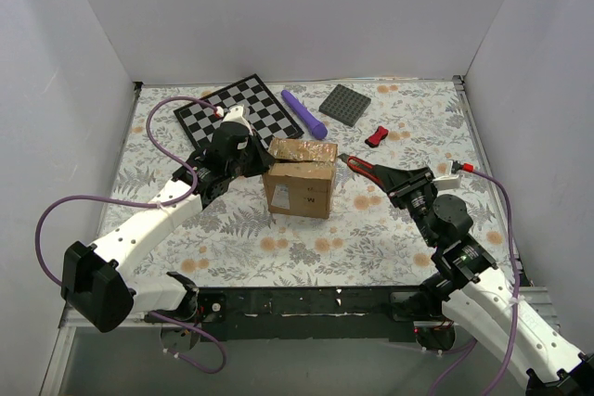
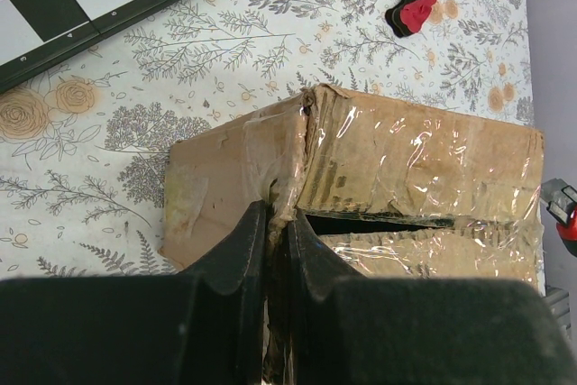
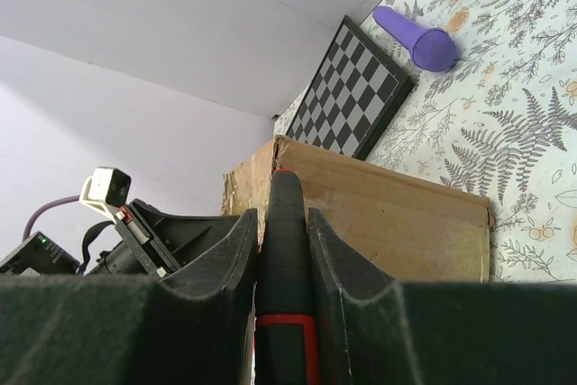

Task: Unpack the express box

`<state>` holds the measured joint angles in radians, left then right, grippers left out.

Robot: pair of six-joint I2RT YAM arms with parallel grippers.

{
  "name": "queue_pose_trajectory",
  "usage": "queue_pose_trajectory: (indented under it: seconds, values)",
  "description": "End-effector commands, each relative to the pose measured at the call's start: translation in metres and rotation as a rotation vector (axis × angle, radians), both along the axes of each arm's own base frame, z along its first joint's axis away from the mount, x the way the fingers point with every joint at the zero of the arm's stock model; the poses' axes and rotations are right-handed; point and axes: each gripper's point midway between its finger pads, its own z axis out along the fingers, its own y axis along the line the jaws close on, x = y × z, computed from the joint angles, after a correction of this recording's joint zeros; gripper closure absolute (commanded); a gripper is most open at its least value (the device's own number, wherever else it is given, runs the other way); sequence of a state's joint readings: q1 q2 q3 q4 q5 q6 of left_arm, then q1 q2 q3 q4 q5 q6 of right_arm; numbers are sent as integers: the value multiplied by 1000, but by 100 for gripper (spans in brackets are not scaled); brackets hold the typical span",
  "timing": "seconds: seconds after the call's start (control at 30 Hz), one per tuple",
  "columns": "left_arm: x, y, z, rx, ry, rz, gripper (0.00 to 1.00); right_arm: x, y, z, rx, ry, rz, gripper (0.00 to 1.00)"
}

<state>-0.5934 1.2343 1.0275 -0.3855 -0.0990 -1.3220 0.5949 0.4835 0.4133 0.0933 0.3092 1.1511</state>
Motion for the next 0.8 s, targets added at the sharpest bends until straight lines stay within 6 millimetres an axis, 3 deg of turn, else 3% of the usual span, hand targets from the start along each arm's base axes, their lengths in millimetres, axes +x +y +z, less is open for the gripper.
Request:
queue_pose_trajectory:
  seconds: [0.0,0.13,0.77]
  values:
    - [-4,0,9,-18,-24,5,100,2,-6,29,60,-101,-30,99]
    - [-4,0,7,-14,-22,7,100,1,-9,34,60,-122,-42,99]
    - [-6,-4,10,-21,-25,1,100,3,-2,20,35,-82,-14,99]
